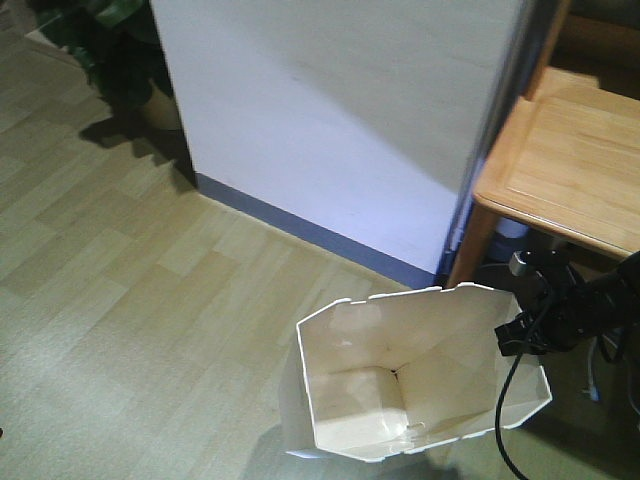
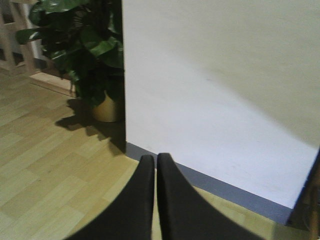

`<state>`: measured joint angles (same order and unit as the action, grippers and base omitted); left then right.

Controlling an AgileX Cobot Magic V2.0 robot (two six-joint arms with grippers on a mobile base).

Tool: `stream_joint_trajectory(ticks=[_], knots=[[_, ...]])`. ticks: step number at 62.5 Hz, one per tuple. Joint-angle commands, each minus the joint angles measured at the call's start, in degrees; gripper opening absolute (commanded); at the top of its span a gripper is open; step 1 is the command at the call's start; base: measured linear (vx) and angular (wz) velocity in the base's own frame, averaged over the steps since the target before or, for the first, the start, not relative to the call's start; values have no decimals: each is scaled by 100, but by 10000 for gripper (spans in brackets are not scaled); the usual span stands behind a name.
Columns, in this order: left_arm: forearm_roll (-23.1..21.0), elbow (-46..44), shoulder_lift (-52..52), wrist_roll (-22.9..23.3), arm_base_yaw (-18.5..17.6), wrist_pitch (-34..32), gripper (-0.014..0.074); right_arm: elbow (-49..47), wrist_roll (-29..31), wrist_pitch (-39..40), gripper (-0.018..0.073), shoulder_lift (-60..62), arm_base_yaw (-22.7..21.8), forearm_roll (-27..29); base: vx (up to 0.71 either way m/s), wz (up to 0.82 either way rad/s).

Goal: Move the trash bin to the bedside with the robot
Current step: 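Hold the bin with the right gripper while the base turns toward the bed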

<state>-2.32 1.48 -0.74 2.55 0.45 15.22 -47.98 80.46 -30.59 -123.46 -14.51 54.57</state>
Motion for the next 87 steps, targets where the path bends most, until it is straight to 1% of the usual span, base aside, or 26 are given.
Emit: stream_joint_trajectory(ticks=[1,36,87], knots=[[-24,67,-83,35,3,-395,-6,-82,-1,-972,-5,400,-11,406,6,37],[-24,67,-83,35,3,-395,-6,-82,-1,-972,-5,400,-11,401,7,42],[-24,67,-83,35,3,-395,-6,-82,-1,-972,-5,400,-11,401,10,61]])
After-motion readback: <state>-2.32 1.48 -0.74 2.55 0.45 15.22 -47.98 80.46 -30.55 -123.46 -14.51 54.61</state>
